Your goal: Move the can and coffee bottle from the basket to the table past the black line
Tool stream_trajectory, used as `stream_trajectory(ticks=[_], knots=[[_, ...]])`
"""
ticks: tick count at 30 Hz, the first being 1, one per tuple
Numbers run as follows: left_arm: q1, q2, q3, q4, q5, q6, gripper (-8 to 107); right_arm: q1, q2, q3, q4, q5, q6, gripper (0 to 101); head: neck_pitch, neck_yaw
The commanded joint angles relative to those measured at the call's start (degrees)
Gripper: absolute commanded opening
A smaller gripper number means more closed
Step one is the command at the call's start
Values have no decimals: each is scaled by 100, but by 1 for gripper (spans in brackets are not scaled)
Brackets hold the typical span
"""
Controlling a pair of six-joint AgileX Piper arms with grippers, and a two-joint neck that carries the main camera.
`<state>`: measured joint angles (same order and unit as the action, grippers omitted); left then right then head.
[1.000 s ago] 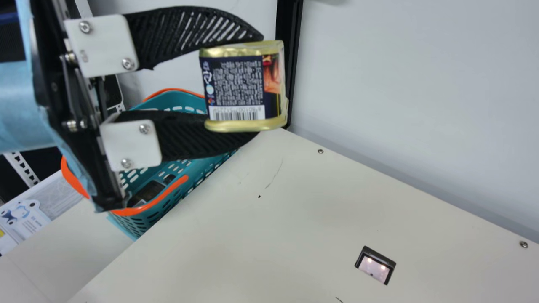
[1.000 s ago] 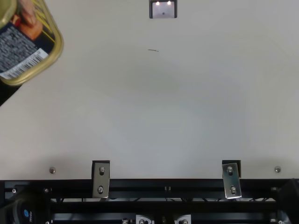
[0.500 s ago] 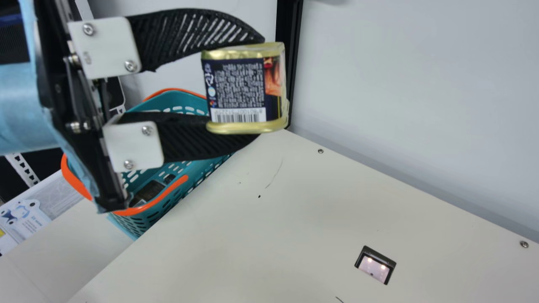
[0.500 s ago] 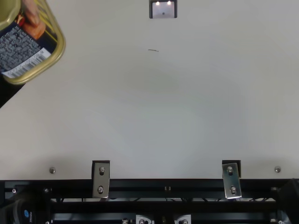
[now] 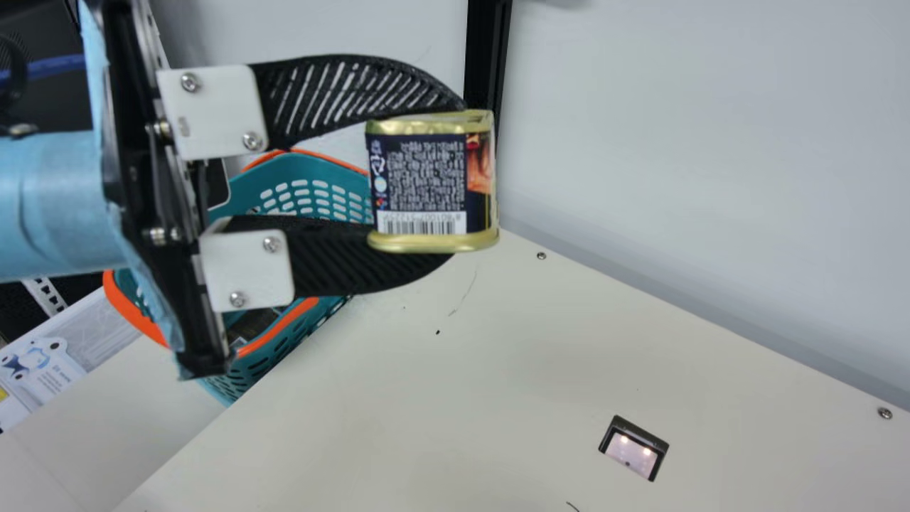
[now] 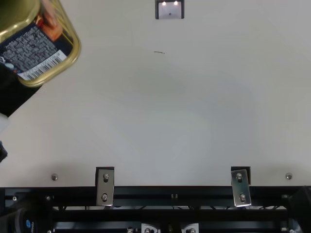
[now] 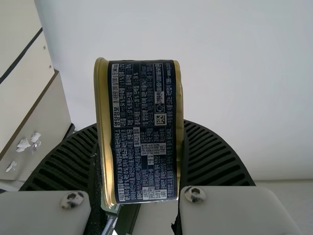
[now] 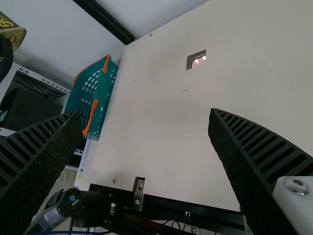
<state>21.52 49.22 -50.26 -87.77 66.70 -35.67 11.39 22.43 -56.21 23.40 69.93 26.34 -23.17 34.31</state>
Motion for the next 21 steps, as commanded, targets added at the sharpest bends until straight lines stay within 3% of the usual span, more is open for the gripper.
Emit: stream_trajectory(ticks=[1, 21], knots=[[0, 0, 0, 0, 0, 0, 10, 0, 0, 0, 0, 0, 0, 101, -176, 74], [0, 0, 0, 0, 0, 0, 10, 0, 0, 0, 0, 0, 0, 101, -176, 74]])
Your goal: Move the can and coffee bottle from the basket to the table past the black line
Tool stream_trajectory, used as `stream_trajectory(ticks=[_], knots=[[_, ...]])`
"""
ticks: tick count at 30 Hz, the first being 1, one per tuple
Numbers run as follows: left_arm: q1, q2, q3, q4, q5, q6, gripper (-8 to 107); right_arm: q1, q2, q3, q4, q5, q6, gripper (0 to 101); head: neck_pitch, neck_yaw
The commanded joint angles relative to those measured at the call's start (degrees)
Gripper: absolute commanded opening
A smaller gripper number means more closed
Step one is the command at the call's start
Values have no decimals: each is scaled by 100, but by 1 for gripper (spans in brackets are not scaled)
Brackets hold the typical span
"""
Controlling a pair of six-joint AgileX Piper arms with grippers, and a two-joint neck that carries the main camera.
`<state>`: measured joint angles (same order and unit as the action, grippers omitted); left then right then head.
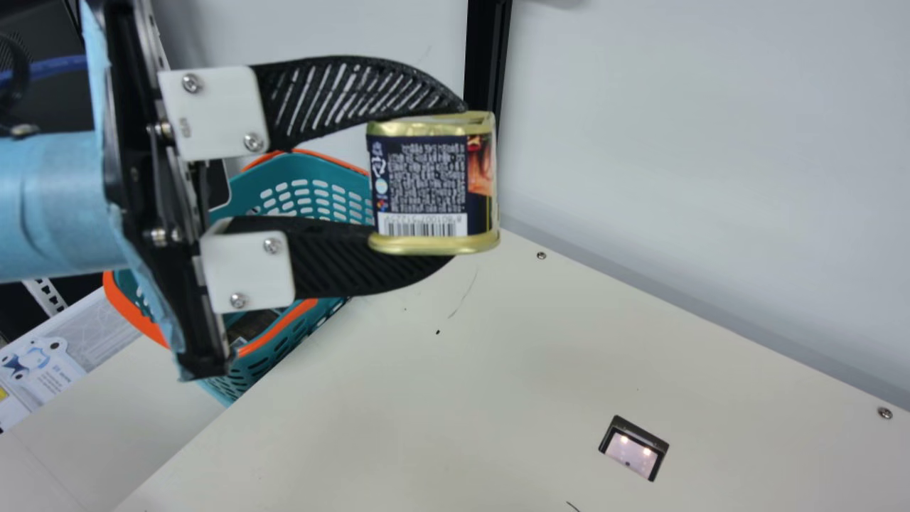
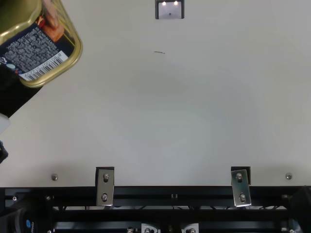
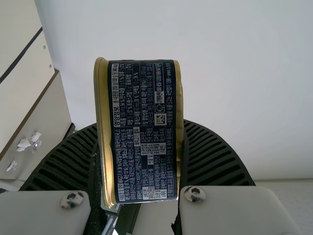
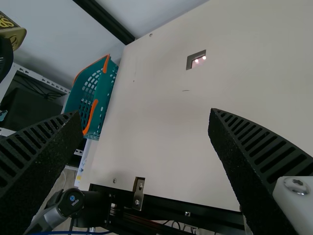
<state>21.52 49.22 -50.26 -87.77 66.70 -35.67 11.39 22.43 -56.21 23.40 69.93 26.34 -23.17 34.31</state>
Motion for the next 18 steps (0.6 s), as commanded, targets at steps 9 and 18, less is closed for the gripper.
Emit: stream_trajectory(ticks=[9, 18], knots=[[0, 0, 0, 0, 0, 0, 10, 0, 0, 0, 0, 0, 0, 101, -176, 74], [-41, -17, -21, -83, -185, 281, 10, 0, 0, 0, 0, 0, 0, 101, -176, 74]])
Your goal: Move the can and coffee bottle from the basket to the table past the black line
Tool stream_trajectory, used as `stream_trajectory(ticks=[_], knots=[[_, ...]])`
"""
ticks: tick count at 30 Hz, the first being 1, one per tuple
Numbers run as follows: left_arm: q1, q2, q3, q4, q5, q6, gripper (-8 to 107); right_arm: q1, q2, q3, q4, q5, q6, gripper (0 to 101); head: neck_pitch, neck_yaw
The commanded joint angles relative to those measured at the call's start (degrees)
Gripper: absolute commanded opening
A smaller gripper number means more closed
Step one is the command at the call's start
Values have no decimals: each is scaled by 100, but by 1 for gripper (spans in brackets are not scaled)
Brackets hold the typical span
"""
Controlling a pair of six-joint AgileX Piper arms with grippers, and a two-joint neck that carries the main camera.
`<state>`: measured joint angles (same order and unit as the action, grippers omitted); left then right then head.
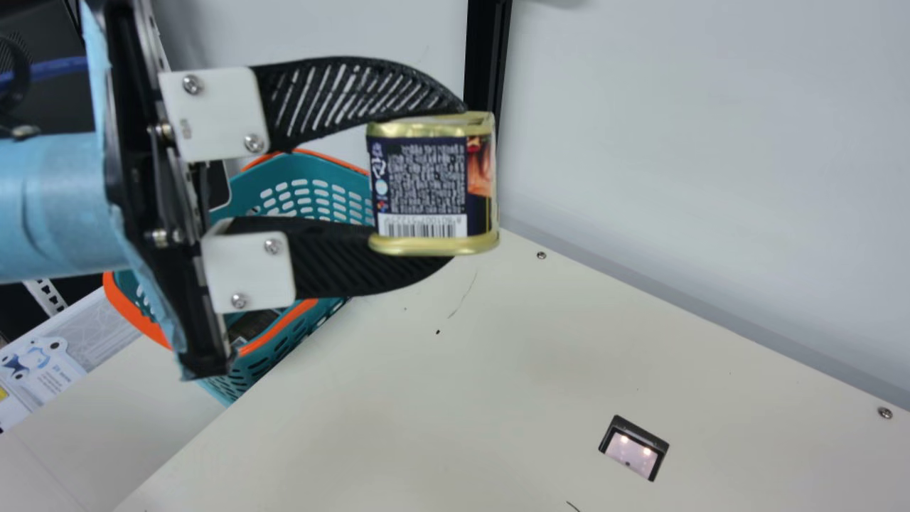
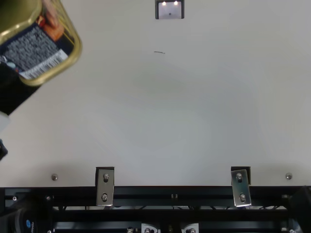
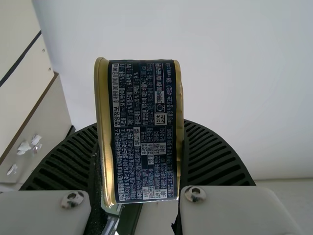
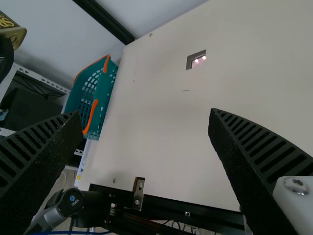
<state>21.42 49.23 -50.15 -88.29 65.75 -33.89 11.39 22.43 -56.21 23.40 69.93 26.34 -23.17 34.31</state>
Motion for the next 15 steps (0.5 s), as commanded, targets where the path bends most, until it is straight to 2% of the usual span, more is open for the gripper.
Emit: stream_trajectory(ticks=[1, 6, 7, 9, 15], knots=[[-66, -33, -50, -68, -171, 190, 10, 0, 0, 0, 0, 0, 0, 101, -176, 74], [-394, -110, -147, -256, -707, 615, 10, 0, 0, 0, 0, 0, 0, 101, -176, 74], [-289, -89, -123, -215, -493, 470, 10, 0, 0, 0, 0, 0, 0, 101, -176, 74], [-386, -113, -135, -282, -661, 601, 10, 0, 0, 0, 0, 0, 0, 101, -176, 74], [-393, -99, -135, -280, -706, 612, 10, 0, 0, 0, 0, 0, 0, 101, -176, 74]])
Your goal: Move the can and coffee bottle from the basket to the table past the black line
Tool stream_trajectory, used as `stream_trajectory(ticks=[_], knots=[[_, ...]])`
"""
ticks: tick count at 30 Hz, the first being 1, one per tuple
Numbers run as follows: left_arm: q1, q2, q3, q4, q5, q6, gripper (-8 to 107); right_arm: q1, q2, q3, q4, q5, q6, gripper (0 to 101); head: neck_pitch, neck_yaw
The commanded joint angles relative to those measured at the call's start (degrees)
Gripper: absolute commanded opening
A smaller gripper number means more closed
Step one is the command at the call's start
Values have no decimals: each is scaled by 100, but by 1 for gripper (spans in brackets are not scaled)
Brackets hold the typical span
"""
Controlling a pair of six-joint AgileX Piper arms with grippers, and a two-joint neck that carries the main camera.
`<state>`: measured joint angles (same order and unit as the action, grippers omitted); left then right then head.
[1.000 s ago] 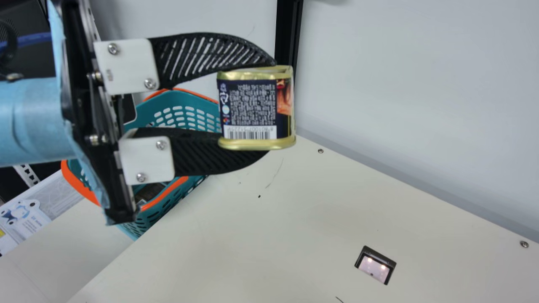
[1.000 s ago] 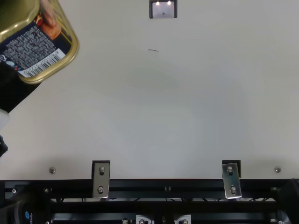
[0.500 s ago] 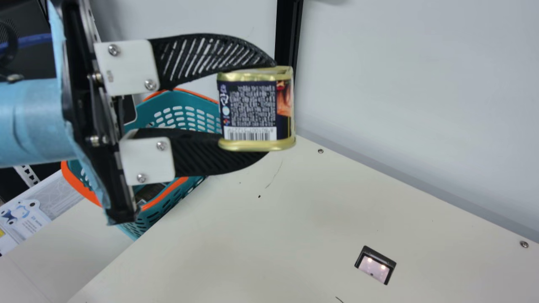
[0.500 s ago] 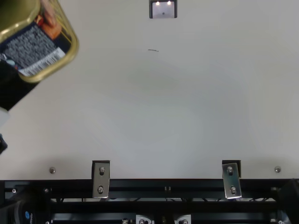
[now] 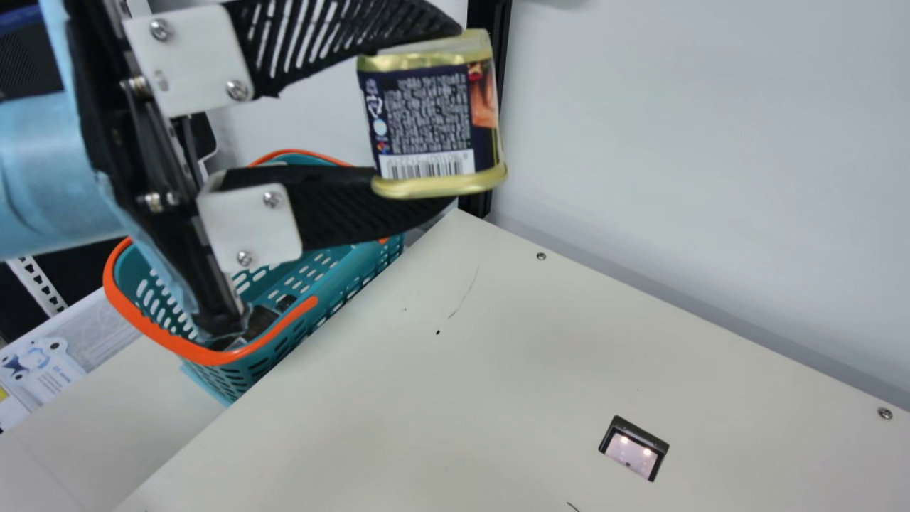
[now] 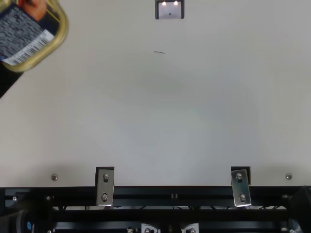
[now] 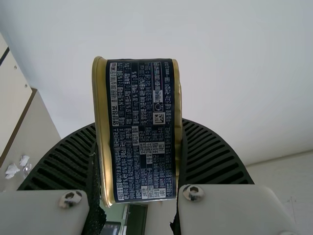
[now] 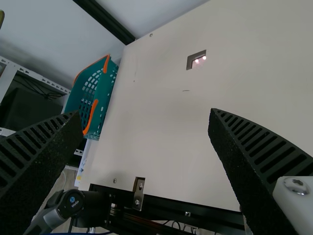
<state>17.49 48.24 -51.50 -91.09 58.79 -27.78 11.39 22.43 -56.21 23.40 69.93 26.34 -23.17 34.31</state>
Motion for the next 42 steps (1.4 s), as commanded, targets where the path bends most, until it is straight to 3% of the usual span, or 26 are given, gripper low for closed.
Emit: stream_trajectory(ticks=[1, 11, 18, 19, 25, 42], knots=[[0, 0, 0, 0, 0, 0, 10, 0, 0, 0, 0, 0, 0, 101, -176, 74], [3, 22, 31, -24, -3, -5, 10, 0, 0, 0, 0, 0, 0, 101, -176, 74], [125, 27, 339, 346, -223, -1432, 10, 0, 0, 0, 0, 0, 0, 101, -176, 74], [107, 35, 301, 210, -204, -651, 10, 0, 0, 0, 0, 0, 0, 101, -176, 74], [111, 35, 341, 348, -228, -1415, 10, 0, 0, 0, 0, 0, 0, 101, -176, 74], [-55, 38, 430, 204, -225, -1458, 10, 0, 0, 0, 0, 0, 0, 101, -176, 74]])
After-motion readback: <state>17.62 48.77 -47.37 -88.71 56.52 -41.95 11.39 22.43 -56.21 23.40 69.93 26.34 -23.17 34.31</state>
